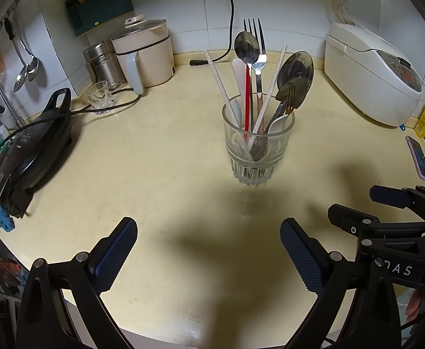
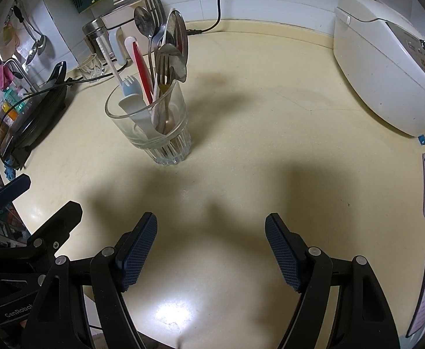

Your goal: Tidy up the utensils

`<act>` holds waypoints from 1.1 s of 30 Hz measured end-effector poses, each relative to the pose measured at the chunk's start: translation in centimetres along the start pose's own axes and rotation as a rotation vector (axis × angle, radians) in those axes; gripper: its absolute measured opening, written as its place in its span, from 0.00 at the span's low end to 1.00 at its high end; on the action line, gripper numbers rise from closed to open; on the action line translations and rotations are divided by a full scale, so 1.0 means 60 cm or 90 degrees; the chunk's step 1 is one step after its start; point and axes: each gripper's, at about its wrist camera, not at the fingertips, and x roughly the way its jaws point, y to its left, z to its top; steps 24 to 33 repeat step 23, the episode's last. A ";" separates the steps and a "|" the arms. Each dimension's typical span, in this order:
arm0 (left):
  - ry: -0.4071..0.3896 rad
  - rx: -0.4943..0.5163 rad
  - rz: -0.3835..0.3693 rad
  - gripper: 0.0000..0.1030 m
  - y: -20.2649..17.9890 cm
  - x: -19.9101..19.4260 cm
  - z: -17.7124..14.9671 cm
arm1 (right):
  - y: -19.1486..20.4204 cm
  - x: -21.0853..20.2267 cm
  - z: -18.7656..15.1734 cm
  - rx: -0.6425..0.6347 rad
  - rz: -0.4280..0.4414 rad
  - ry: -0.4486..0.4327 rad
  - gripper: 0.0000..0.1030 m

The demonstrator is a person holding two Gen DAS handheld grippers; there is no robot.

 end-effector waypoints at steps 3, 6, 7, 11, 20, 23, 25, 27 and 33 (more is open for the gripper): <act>0.000 0.000 0.000 0.97 0.000 0.000 0.000 | 0.000 0.001 0.000 0.002 -0.001 0.001 0.75; 0.000 0.000 0.000 0.97 -0.001 0.000 0.000 | 0.000 0.001 -0.001 0.003 -0.001 0.001 0.75; 0.000 0.000 0.000 0.97 -0.001 0.000 0.000 | 0.000 0.001 -0.001 0.003 -0.002 0.001 0.75; 0.001 -0.001 0.001 0.97 -0.001 0.000 0.001 | 0.002 0.002 -0.003 0.005 -0.001 0.004 0.75; -0.001 0.002 -0.007 0.97 0.001 0.007 -0.002 | -0.004 0.009 -0.002 0.009 0.008 0.016 0.75; -0.002 0.011 -0.017 0.97 0.002 0.011 0.000 | -0.006 0.010 -0.002 0.011 0.007 0.018 0.75; -0.002 0.011 -0.017 0.97 0.002 0.011 0.000 | -0.006 0.010 -0.002 0.011 0.007 0.018 0.75; -0.002 0.011 -0.017 0.97 0.002 0.011 0.000 | -0.006 0.010 -0.002 0.011 0.007 0.018 0.75; -0.002 0.011 -0.017 0.97 0.002 0.011 0.000 | -0.006 0.010 -0.002 0.011 0.007 0.018 0.75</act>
